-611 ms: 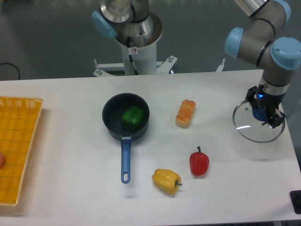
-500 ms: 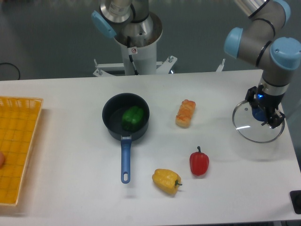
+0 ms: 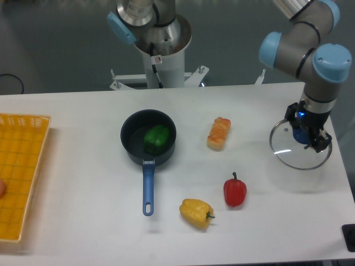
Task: Close the pot lid
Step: 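Lift the held glass lid by its knob with the gripper, then carry the glass lid over the dark blue saucepan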
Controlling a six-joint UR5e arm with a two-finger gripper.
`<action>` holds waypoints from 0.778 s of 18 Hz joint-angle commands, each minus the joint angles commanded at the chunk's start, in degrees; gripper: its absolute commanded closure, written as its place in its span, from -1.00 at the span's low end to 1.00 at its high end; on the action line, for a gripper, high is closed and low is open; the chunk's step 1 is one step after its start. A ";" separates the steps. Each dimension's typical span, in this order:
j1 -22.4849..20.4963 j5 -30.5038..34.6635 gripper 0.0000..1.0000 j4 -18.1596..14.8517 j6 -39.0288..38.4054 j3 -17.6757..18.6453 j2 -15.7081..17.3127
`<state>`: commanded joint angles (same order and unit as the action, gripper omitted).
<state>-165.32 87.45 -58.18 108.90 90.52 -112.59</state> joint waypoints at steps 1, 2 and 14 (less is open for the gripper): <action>0.79 0.17 -0.11 0.00 -0.26 0.44 0.53; 1.32 0.26 -0.11 -0.09 -0.44 1.14 0.97; 10.98 0.18 -0.11 -2.20 -11.33 6.60 6.33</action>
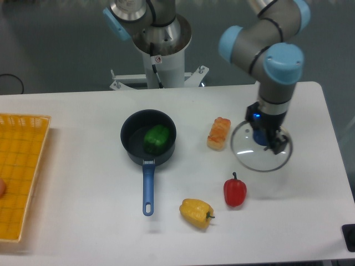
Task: Close the pot lid
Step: 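Carry the glass lid over the dark blue saucepan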
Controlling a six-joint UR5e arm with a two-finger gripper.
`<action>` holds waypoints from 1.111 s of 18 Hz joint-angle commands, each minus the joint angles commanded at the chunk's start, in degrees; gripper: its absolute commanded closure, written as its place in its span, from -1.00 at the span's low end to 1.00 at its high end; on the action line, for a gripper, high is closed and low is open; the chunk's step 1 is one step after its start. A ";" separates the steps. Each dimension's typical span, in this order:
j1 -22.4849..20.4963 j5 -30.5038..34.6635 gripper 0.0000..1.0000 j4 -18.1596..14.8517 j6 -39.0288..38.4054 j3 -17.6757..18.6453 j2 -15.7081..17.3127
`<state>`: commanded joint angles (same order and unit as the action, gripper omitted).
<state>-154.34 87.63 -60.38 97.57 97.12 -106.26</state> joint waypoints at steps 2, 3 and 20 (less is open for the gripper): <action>1.58 0.18 -0.11 -0.09 -1.84 0.44 0.70; 2.20 0.18 -0.11 -0.09 -2.72 0.88 1.23; 13.36 0.26 -0.11 0.35 -17.84 10.98 12.22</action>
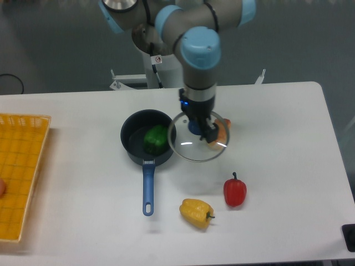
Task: Close the pot lid
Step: 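Carry the glass lid over the dark blue saucepan, then lower the glass lid onto the saucepan rim and settle it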
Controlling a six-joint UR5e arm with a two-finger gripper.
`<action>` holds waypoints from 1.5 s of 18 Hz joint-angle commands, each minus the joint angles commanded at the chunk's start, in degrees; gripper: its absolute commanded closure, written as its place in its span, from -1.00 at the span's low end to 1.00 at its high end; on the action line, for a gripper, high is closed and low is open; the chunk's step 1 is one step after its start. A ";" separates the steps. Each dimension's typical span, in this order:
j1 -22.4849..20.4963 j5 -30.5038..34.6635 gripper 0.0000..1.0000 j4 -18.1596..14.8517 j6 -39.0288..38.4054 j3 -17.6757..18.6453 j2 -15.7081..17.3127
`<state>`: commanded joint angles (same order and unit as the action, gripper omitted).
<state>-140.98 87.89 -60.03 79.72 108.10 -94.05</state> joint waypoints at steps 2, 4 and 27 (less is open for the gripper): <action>0.88 0.00 -0.11 0.09 -0.62 1.14 0.97; 1.32 0.00 -0.11 0.09 -1.06 2.55 2.37; 7.39 0.62 -0.10 5.27 -7.57 10.02 2.55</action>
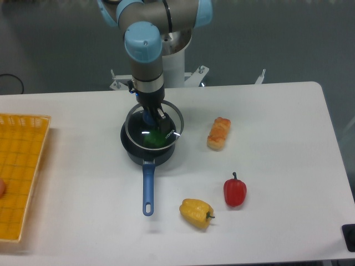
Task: Close the pot lid
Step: 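Lower the glass lid onto the saucepan rim and settle it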
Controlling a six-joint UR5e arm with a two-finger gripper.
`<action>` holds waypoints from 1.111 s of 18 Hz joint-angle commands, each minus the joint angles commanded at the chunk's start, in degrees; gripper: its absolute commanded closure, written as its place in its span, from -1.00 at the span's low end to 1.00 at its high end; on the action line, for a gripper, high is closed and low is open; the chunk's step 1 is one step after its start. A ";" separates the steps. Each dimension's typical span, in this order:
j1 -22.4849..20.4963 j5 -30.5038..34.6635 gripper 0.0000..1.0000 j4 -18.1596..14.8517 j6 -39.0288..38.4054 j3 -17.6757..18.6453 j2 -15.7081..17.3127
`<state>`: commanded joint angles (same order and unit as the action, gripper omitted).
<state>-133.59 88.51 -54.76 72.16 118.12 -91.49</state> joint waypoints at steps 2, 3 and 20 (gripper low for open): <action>0.35 0.00 -0.11 0.00 0.00 0.00 -0.26; 0.53 0.26 -0.10 0.09 -0.09 0.00 -0.61; 3.87 2.90 -0.10 1.76 -4.22 -0.17 -2.81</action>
<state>-129.73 91.41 -53.00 67.94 117.95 -94.31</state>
